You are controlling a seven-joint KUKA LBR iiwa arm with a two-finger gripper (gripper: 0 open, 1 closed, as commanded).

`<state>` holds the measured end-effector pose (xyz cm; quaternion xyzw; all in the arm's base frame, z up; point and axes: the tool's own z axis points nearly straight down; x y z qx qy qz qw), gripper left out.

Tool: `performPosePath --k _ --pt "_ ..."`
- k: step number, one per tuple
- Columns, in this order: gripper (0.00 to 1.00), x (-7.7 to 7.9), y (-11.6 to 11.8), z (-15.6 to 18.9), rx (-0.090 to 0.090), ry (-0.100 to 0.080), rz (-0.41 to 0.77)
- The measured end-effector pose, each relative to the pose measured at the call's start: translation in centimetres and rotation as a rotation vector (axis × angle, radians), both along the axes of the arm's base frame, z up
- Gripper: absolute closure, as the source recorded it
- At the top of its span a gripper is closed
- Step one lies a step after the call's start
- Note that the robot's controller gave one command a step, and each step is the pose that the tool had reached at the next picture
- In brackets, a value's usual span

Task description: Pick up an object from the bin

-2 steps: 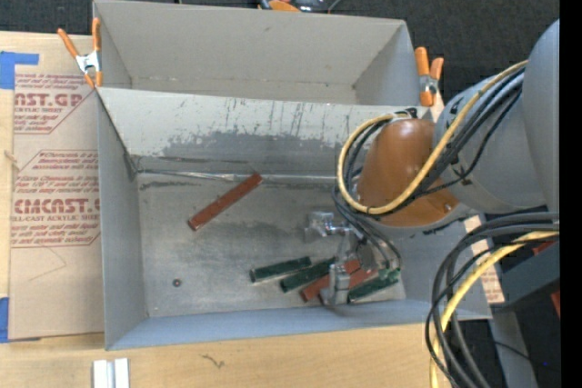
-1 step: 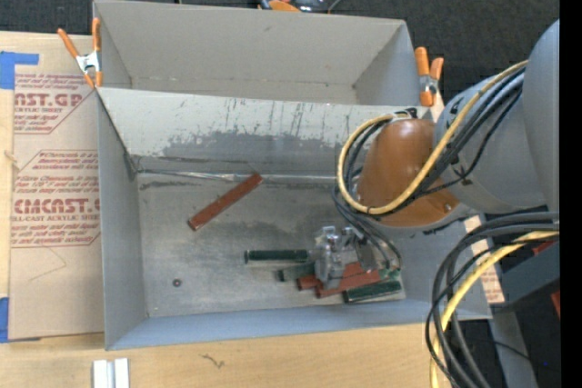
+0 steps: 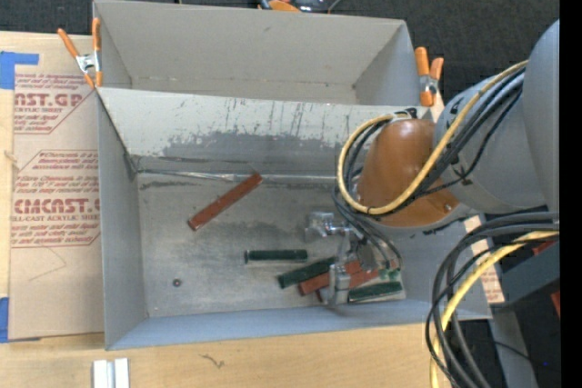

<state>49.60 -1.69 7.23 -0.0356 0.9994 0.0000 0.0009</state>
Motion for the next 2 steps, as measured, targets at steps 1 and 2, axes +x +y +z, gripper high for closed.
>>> performPosePath --k 1,2 --pt "1.00 0.0 0.0 0.1 0.000 0.001 0.001" --pt "1.00 3.1 -1.5 14.5 -0.001 -0.009 0.007"
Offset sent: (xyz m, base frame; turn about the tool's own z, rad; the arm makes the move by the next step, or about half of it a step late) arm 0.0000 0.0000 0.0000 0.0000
